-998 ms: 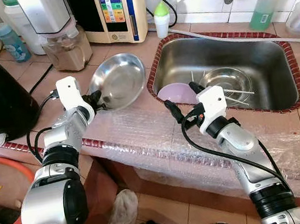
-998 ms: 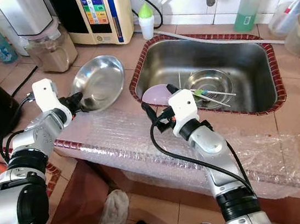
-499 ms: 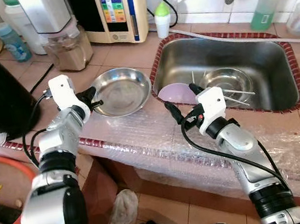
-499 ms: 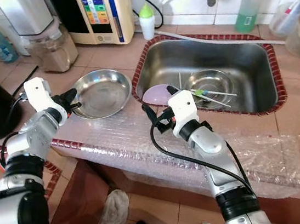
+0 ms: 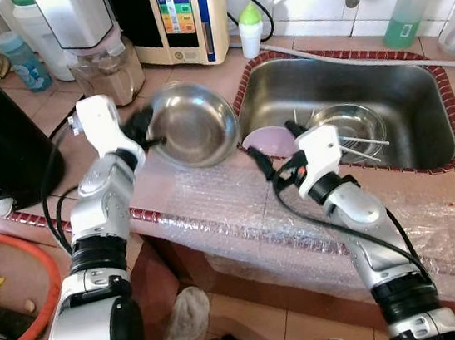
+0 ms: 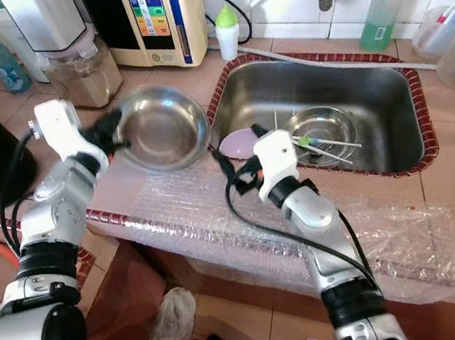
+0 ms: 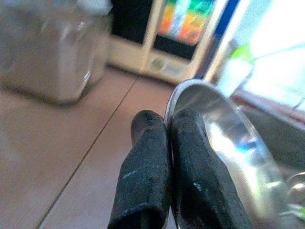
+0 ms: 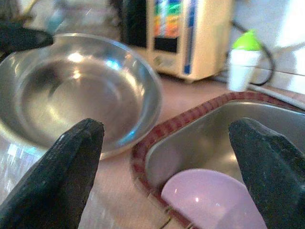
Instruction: Kitchen organization
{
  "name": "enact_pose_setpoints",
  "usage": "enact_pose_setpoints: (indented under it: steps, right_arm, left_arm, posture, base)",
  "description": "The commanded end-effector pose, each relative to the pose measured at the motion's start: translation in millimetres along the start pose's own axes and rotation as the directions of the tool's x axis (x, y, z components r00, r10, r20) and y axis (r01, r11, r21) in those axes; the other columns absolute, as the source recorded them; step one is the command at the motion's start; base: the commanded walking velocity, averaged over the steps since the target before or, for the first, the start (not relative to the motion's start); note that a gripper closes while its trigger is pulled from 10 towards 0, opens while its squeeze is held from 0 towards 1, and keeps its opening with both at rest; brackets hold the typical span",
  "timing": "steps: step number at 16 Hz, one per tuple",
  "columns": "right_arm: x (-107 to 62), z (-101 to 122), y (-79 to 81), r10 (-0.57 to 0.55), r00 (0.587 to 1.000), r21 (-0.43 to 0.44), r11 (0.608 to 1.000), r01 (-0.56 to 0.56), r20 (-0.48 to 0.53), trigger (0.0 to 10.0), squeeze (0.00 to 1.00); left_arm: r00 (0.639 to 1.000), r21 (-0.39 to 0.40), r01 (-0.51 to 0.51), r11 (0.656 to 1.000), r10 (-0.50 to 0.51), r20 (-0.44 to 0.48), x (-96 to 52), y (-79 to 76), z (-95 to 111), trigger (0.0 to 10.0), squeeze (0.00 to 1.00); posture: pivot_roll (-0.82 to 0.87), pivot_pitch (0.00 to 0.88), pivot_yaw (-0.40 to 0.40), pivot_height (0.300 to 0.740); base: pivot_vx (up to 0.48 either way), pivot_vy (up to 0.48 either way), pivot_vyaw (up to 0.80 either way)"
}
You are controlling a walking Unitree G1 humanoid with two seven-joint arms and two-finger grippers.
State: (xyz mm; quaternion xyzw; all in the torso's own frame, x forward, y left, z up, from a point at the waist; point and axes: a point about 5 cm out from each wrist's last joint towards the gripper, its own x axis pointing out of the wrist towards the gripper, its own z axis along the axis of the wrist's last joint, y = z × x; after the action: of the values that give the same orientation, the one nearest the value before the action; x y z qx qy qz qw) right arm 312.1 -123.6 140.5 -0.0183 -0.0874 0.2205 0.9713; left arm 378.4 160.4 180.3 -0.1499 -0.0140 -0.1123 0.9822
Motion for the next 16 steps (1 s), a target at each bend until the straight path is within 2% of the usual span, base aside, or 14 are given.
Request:
enact_pose_setpoints:
  steps: [1, 4, 7, 11, 14, 16]
  right_arm:
    - [3.4, 4, -2.5, -0.021, 1.0, 0.04, 0.999, 0.021, 0.02, 10.0, 0.0]
    - [12.4, -1, -4.7, -0.096, 0.995, 0.186, 0.978, 0.094, 0.001, 10.0, 0.0]
    - [21.5, -6, 0.7, -0.117, 0.993, 0.27, 0.956, 0.118, -0.02, 10.0, 0.0]
    - [32.8, -12, 7.7, -0.115, 0.992, 0.325, 0.937, 0.124, -0.047, 10.0, 0.0]
    - [29.9, -18, 0.9, -0.146, 0.987, 0.347, 0.924, 0.163, -0.074, 10.0, 0.0]
    - [29.9, -20, -2.0, -0.158, 0.984, 0.372, 0.911, 0.179, -0.086, 10.0, 0.0]
  left_arm:
    - [1.0, 0.014, 0.017, 1.0, -0.017, 0.01, -2.4, -1.8, 0, 0.0, 0.0]
    - [0.99, 0.004, 0.107, 0.994, -0.106, 0.095, -2.6, -18.7, 9, 0.0, 0.0]
    - [0.982, -0.019, 0.148, 0.989, -0.144, 0.119, -4.1, -25.1, 13, 0.0, 0.0]
    - [0.965, -0.043, 0.217, 0.975, -0.207, 0.161, -6.7, -34.8, 20, 0.0, 0.0]
    - [0.956, -0.064, 0.253, 0.965, -0.24, 0.167, -10.4, -36.7, 20, 0.0, 0.0]
    - [0.937, -0.091, 0.317, 0.944, -0.297, 0.182, -12.5, -45.2, 22, 0.0, 0.0]
  posture:
    - [-0.03, 0.039, 0.084, 0.74]
    - [-0.03, 0.038, 0.082, 0.74]
    - [-0.02, 0.033, 0.079, 0.74]
    - [-0.01, 0.028, 0.067, 0.74]
    - [-0.01, 0.036, 0.063, 0.74]
    - [-0.01, 0.034, 0.064, 0.74]
  base:
    - [0.0, 0.0, 0.0]
    - [0.0, 0.0, 0.0]
    - [0.0, 0.0, 0.0]
    - [0.0, 0.0, 0.0]
    - [0.0, 0.0, 0.0]
    - [0.0, 0.0, 0.0]
